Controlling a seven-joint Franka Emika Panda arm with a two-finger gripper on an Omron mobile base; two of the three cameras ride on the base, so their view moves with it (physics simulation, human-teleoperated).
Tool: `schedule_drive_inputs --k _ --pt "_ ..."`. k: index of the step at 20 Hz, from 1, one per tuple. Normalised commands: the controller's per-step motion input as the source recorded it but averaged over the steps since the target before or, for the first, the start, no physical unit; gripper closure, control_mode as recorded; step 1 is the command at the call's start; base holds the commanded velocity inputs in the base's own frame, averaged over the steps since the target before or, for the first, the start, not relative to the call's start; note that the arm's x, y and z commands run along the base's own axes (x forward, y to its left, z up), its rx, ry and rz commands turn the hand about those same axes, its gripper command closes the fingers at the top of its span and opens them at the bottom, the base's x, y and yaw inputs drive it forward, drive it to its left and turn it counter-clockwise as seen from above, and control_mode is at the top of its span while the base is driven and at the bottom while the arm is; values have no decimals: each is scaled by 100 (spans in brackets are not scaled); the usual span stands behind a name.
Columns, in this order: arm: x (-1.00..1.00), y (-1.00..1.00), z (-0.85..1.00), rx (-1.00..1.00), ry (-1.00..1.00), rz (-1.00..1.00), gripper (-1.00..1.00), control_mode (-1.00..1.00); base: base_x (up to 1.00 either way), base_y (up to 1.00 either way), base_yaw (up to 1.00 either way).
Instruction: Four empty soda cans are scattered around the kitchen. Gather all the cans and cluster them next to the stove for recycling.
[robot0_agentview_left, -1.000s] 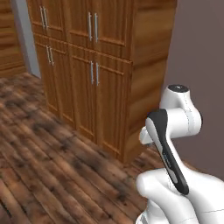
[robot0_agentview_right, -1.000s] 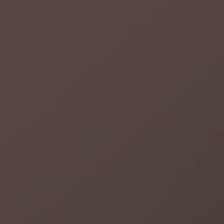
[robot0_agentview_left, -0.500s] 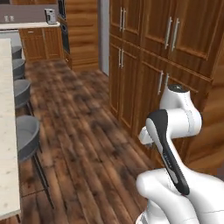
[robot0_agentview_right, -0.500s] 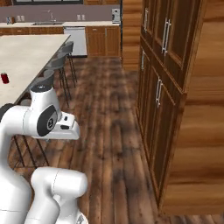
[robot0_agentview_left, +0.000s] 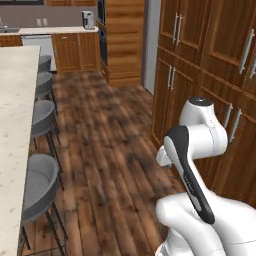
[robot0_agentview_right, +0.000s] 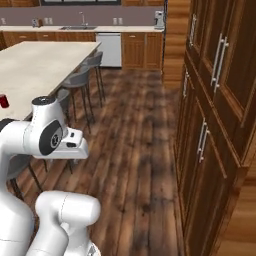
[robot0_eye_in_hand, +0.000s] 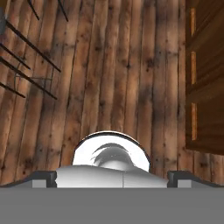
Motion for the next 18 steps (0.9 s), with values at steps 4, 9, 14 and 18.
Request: schedule_drive_inputs --k 4,9,14,18 --pt "0 0 0 0 0 0 -100 100 100 -54 7" --pt "0 0 0 0 0 0 -100 100 95 -28 3" --pt "0 0 0 0 0 0 -100 100 73 0 2" --pt "0 0 0 0 0 0 -100 100 91 0 15"
